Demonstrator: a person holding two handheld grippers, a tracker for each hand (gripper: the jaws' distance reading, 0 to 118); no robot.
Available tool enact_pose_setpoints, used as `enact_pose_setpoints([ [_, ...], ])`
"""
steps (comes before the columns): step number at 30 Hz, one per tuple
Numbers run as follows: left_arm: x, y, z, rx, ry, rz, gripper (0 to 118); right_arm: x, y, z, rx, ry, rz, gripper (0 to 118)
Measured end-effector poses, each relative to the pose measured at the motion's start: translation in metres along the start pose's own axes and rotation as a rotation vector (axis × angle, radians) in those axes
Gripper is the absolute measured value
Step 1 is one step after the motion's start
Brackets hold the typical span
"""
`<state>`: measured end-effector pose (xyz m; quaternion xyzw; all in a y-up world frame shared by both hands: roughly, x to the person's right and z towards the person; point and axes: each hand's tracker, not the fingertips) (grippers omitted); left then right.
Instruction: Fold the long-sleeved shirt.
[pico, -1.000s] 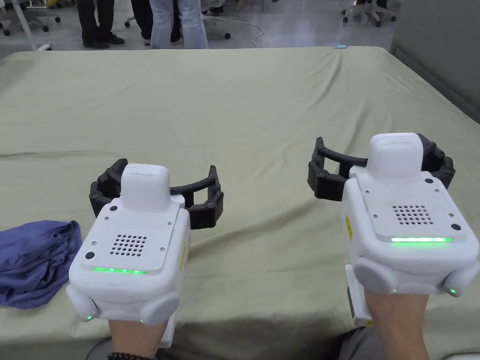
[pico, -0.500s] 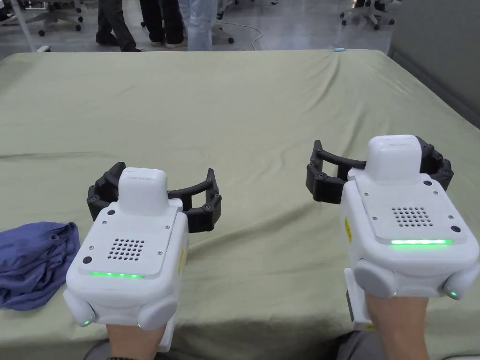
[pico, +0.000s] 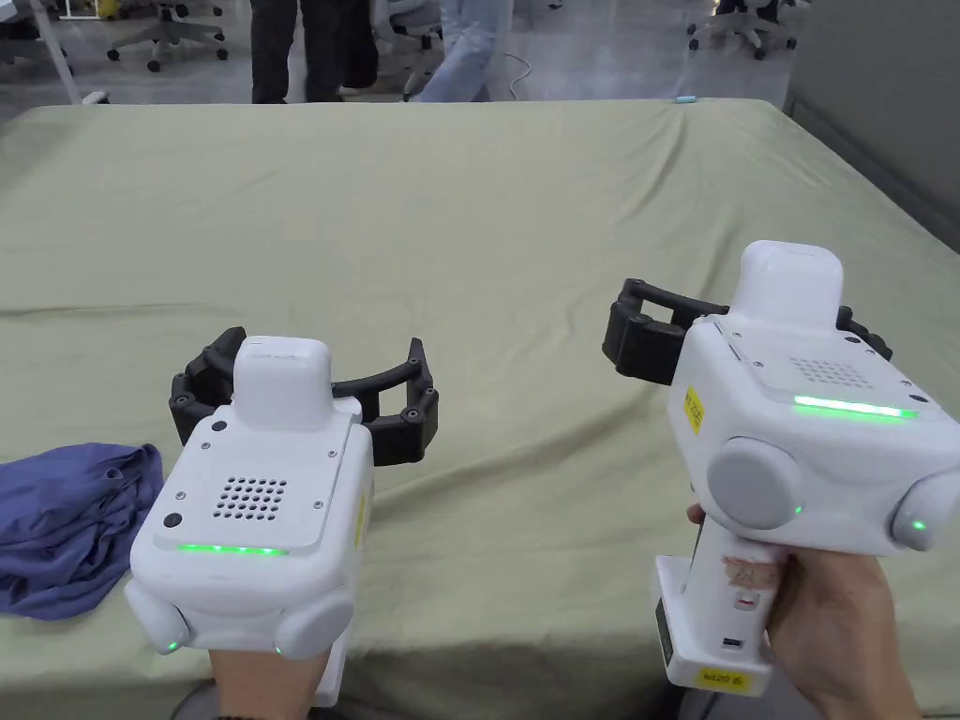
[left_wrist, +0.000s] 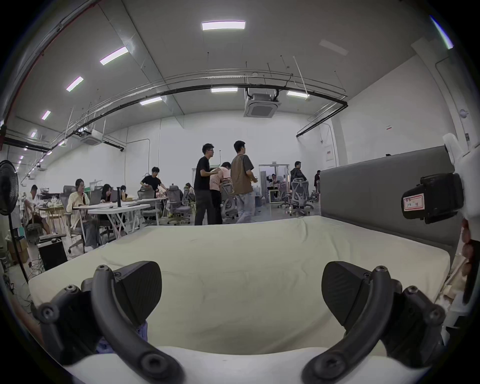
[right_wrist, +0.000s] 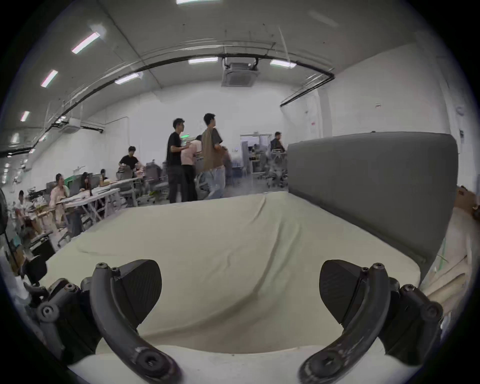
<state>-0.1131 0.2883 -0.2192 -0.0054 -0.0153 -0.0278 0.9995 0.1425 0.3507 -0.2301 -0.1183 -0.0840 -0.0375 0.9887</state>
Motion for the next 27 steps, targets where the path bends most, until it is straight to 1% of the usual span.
enact_pose_setpoints([
  [1, 0.000, 0.000, 0.000, 0.000, 0.000, 0.000, 118, -0.001, -0.002, 0.000, 0.032, -0.025, 0.002, 118],
  [3, 0.000, -0.001, 0.001, -0.002, 0.000, -0.001, 118, 0.003, -0.002, -0.003, 0.007, -0.001, 0.006, 118],
  [4, 0.000, -0.001, 0.001, -0.005, -0.001, -0.001, 118, 0.005, -0.002, -0.006, -0.017, 0.016, -0.014, 118],
  [6, 0.000, -0.002, 0.001, -0.007, 0.000, 0.000, 118, 0.008, -0.002, -0.009, -0.052, -0.004, -0.038, 118],
  [7, 0.000, -0.002, 0.001, -0.005, 0.002, 0.001, 118, 0.013, -0.003, -0.007, -0.051, 0.033, -0.040, 118],
  [9, 0.000, -0.001, 0.001, -0.002, -0.001, 0.001, 118, 0.016, -0.003, -0.009, -0.053, 0.049, -0.026, 118],
  [12, 0.002, 0.000, 0.000, 0.000, -0.001, -0.003, 118, 0.022, -0.009, -0.003, 0.000, 0.094, 0.020, 118],
  [13, 0.002, 0.000, 0.000, 0.000, -0.002, -0.002, 118, 0.022, -0.011, -0.001, 0.039, 0.088, 0.030, 118],
  [14, 0.002, 0.000, -0.001, 0.000, -0.002, -0.002, 118, 0.021, -0.014, -0.001, 0.081, 0.055, 0.055, 118],
  [15, 0.003, 0.000, -0.001, 0.001, -0.002, -0.002, 118, 0.019, -0.016, 0.000, 0.113, 0.032, 0.094, 118],
  [16, 0.003, 0.000, 0.000, 0.001, -0.001, -0.002, 118, 0.017, -0.019, -0.001, 0.149, -0.013, 0.138, 118],
  [18, 0.004, 0.000, 0.000, 0.000, -0.005, -0.002, 118, 0.014, -0.024, -0.004, 0.181, -0.085, 0.214, 118],
  [19, 0.005, 0.000, 0.000, 0.000, -0.013, -0.004, 118, 0.013, -0.025, -0.004, 0.177, -0.100, 0.227, 118],
  [21, 0.007, 0.000, 0.001, 0.002, -0.018, -0.020, 118, 0.017, -0.027, -0.003, 0.170, -0.061, 0.216, 118],
  [22, 0.008, -0.001, 0.001, 0.004, -0.017, -0.027, 118, 0.020, -0.027, -0.001, 0.168, 0.011, 0.181, 118],
  [23, 0.008, -0.001, 0.001, 0.004, -0.018, -0.026, 118, 0.023, -0.027, 0.001, 0.174, 0.041, 0.150, 118],
  [25, 0.008, -0.001, 0.001, 0.006, -0.031, -0.008, 118, 0.026, -0.028, 0.005, 0.193, 0.046, 0.102, 118],
  [27, 0.008, -0.001, 0.001, 0.007, -0.025, 0.002, 118, 0.027, -0.026, 0.006, 0.196, 0.058, 0.105, 118],
])
